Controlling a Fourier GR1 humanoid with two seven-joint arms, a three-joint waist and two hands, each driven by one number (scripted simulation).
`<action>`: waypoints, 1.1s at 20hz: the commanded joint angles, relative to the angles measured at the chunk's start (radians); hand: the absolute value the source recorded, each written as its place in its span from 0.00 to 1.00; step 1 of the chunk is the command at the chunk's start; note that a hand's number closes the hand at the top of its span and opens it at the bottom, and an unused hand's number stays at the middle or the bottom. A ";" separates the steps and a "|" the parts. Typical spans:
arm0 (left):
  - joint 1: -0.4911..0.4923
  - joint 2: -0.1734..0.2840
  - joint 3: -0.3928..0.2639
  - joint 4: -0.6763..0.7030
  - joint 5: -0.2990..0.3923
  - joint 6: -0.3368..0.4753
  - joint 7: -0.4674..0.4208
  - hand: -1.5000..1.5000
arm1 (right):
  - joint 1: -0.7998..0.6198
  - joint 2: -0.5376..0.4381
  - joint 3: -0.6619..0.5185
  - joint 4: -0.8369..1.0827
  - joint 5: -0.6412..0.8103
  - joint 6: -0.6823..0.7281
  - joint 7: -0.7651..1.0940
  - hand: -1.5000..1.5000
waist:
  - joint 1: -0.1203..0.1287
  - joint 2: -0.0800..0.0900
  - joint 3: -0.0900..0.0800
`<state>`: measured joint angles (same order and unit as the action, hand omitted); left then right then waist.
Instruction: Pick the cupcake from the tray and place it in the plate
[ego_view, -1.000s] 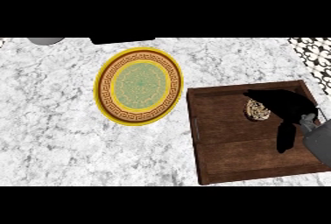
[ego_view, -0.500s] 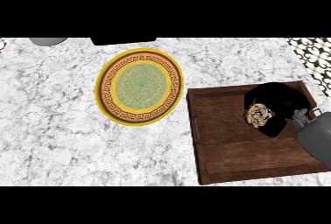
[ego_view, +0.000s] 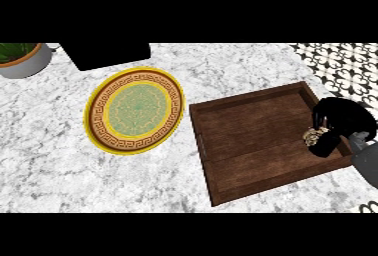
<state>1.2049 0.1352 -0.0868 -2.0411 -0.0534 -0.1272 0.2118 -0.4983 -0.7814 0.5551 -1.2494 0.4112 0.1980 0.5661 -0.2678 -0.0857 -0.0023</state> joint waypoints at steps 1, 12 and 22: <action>-0.235 -0.039 0.040 -0.192 0.021 0.050 -0.155 0.50 | 0.020 0.008 -0.037 -0.005 0.030 -0.090 0.117 1.00 | -0.056 -0.026 0.000; -0.234 -0.030 0.086 -0.195 0.016 0.050 -0.147 0.50 | -0.084 0.161 -0.065 -0.232 0.069 -0.267 0.200 1.00 | -0.029 -0.035 -0.001; -0.344 0.003 0.137 -0.160 -0.005 0.036 -0.159 0.50 | -0.170 0.338 -0.037 -0.357 0.108 -0.372 0.295 1.00 | 0.015 -0.004 -0.009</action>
<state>1.1340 0.1743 0.0779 -2.0143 -0.1257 -0.1239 0.1992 -0.6383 -0.5014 0.5036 -1.5717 0.5035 -0.1462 0.8254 -0.2493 -0.0994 -0.0129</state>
